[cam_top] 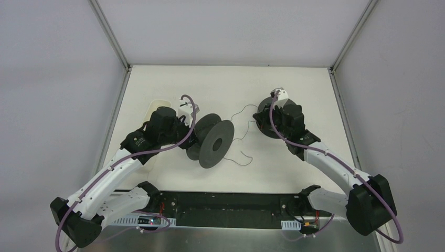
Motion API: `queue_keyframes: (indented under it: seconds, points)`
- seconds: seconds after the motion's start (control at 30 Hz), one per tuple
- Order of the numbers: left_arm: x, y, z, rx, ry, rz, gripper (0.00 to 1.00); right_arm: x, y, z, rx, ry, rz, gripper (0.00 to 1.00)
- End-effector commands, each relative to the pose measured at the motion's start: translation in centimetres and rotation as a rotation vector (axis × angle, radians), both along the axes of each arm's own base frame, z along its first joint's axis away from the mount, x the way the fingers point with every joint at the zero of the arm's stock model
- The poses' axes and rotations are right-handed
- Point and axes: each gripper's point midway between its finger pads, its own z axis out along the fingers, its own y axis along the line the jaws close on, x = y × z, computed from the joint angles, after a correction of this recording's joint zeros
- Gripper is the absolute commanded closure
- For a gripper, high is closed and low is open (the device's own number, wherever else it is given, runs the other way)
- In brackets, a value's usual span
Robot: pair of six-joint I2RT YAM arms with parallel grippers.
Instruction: Wrap the cables
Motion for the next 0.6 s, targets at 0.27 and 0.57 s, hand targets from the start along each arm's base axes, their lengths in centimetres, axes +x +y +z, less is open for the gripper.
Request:
queue_keyframes:
  seconds: [0.27, 0.57]
  points:
    - [-1.2, 1.1, 4.0, -0.129, 0.052, -0.012, 1.0, 1.4, 0.4, -3.5, -0.012, 0.176, -0.025, 1.0]
    - [1.2, 1.7, 9.9, -0.456, 0.052, 0.134, 1.0, -3.3, 3.0, -7.0, 0.046, 0.285, 0.085, 1.0]
